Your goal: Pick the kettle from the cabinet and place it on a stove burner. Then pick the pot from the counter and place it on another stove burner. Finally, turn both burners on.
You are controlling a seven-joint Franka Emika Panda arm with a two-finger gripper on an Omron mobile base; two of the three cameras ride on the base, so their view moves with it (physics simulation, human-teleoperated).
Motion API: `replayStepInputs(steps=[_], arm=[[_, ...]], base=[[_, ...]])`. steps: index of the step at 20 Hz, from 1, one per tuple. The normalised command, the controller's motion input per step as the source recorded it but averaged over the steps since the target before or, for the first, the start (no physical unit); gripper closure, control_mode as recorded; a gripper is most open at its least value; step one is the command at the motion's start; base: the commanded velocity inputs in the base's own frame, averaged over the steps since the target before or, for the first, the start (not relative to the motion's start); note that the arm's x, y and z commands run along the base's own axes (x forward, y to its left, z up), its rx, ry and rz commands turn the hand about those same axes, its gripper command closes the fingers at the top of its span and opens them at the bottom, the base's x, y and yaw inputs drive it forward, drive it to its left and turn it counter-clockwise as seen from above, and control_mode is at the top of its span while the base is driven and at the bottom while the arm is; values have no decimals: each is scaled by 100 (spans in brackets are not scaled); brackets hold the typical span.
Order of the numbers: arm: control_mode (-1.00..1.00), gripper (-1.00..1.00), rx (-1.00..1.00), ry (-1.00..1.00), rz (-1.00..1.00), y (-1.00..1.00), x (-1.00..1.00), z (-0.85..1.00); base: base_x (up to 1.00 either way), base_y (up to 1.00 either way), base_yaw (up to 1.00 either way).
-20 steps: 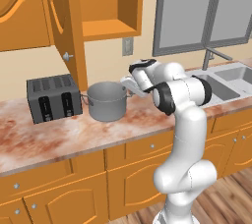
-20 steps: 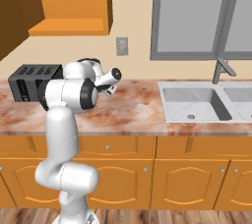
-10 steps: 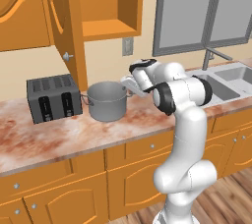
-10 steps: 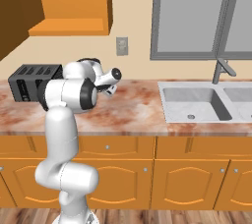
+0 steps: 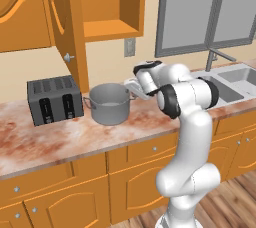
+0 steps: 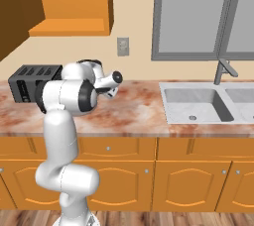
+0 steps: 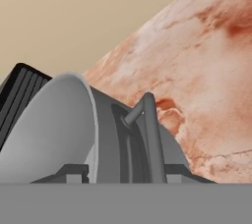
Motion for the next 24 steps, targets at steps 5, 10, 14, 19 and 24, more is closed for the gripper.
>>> replayStepInputs(steps=[5,10,14,19,24], arm=[[-100,100,0,2,0,-10,-4,16],[-100,100,0,5,0,-15,-2,18],[-100,100,0,3,0,-16,-6,16],[-100,100,0,0,0,-21,-22,14],[-100,100,0,0,0,-27,-31,16]], base=[[0,0,0],[0,0,0],[0,0,0],[0,0,0],[0,0,0]])
